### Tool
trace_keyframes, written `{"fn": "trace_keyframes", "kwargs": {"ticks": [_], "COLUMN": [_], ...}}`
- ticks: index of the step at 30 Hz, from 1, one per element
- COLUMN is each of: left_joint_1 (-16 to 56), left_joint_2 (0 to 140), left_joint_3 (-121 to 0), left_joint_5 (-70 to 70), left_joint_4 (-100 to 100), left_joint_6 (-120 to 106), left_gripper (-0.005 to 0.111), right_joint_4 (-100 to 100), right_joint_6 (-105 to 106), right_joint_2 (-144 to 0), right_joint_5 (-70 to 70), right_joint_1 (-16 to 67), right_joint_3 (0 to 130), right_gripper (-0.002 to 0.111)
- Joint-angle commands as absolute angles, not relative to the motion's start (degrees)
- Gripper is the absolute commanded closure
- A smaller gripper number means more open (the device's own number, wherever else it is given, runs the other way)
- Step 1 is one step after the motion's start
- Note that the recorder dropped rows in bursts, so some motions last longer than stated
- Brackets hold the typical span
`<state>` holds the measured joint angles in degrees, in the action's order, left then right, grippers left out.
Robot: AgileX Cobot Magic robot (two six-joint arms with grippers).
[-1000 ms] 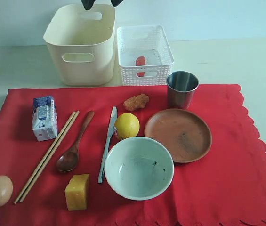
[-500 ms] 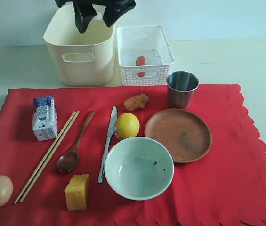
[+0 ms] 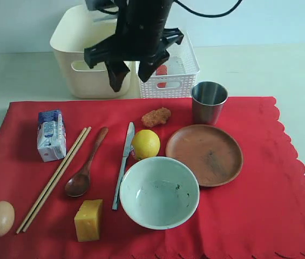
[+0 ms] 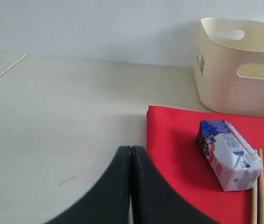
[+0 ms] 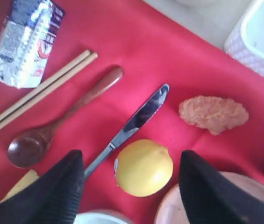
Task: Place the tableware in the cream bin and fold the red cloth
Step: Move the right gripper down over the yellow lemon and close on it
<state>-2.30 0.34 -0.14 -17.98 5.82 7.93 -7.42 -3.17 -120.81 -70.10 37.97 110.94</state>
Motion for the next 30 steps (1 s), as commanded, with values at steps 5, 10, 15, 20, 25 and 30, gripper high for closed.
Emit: {"fn": "trace_keyframes", "kwargs": {"ticks": [5,10,15,20,25,30], "left_joint_1": [-2.2,-2.2,-2.2,-2.2,-2.2,-2.2], "left_joint_2": [0.0,0.0,0.0,0.0,0.0,0.0], "left_joint_3": [0.0,0.0,0.0,0.0,0.0,0.0], "left_joint_5": [-17.9,-17.9,-17.9,-17.9,-17.9,-17.9], "left_joint_4": [5.7,5.7,5.7,5.7,5.7,5.7], "left_joint_6": [7.7,7.5,7.5,7.6,7.5,7.5], "left_gripper": [0.107,0.107,0.107,0.107,0.107,0.107], "right_joint_4": [-6.4,-6.4,-8.2,-9.4,-12.0,-11.2], "right_joint_6": [-3.9,-4.6,-4.6,-4.6,-4.6,-5.5], "right_joint_2": [-120.3,-120.7,-122.8,-124.7,-126.0,-127.3], "right_joint_5": [-70.0,-70.0,-70.0,-69.9,-68.2,-67.2], "right_joint_1": [37.9,37.9,37.9,37.9,37.9,37.9], "right_joint_3": [103.2,99.7,99.3,99.3,99.3,99.3], "right_gripper": [0.050,0.050,0.040,0.033,0.033,0.033]}}
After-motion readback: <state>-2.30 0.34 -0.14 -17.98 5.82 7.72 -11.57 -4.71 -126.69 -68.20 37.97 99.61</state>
